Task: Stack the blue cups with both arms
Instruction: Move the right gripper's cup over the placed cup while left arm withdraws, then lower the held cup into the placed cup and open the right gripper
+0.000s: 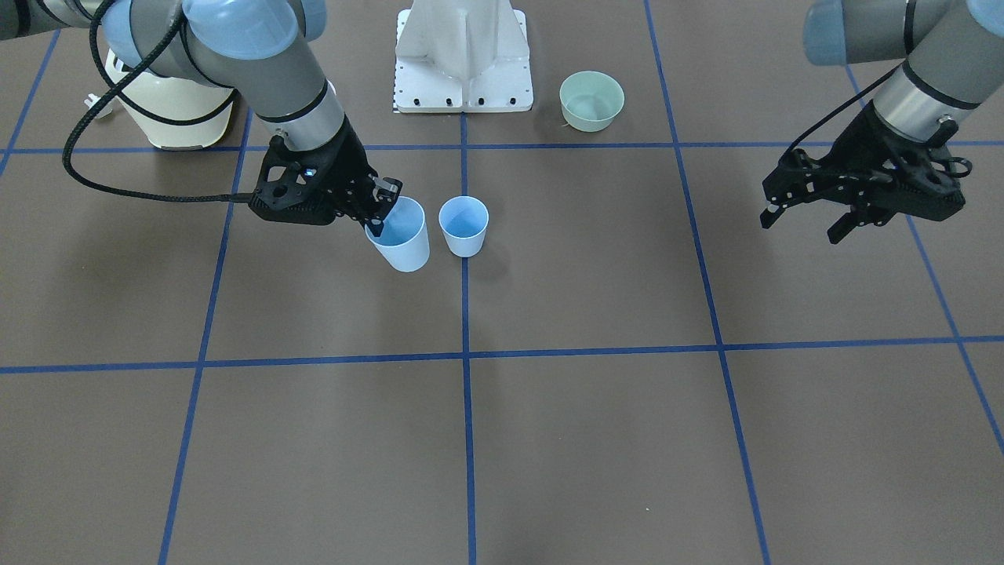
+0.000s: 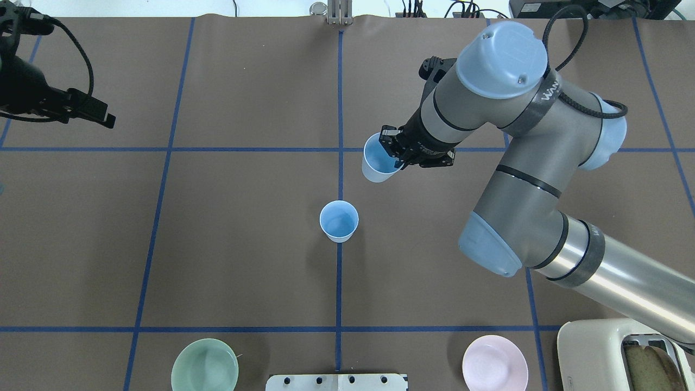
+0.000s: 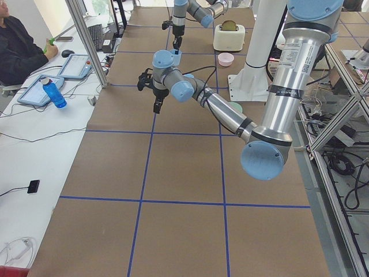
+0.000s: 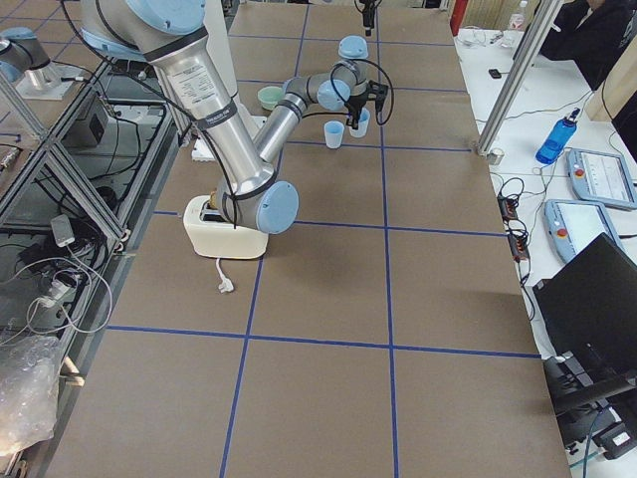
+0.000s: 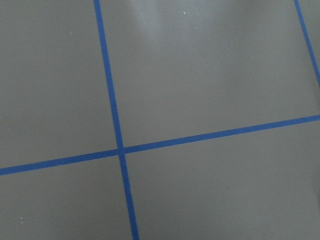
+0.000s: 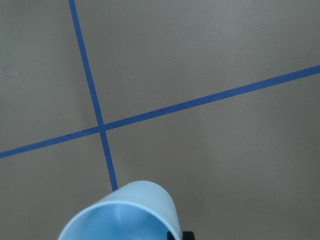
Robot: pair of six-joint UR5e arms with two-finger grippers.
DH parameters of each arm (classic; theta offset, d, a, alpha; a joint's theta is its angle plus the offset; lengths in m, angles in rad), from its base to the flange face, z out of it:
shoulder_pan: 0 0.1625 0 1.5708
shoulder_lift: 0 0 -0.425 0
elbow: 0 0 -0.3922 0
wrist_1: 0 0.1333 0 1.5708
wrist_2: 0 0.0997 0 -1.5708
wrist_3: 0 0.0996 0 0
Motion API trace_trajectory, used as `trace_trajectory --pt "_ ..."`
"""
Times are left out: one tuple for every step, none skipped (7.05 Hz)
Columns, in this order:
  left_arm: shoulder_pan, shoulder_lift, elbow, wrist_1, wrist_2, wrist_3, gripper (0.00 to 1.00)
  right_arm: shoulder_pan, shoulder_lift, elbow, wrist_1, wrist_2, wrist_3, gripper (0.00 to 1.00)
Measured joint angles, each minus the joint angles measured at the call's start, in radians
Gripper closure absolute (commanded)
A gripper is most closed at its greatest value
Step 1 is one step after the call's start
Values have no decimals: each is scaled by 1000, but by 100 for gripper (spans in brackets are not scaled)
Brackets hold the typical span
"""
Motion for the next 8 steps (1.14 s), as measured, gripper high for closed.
trace_trajectory --pt "-25 34 0 -34 -3 11 2 -31 11 1 -1 -26 29 100" --pt "-53 57 3 -54 -16 21 2 -60 19 2 -1 -51 48 100" --pt "-82 70 7 -64 -39 34 2 -84 27 2 -1 -70 61 100" --pt "-98 75 10 -67 -51 41 2 -109 31 1 -1 -89 69 100" --pt "-105 77 15 -68 -54 44 2 -130 33 0 -1 -108 74 100" --pt "-108 77 19 -69 -56 44 2 -142 34 1 -1 -118 78 100" --pt "-109 77 21 -69 -55 45 2 -148 34 4 -1 -122 84 100" --pt "-109 76 22 -69 -55 45 2 -153 35 6 -1 -124 94 100"
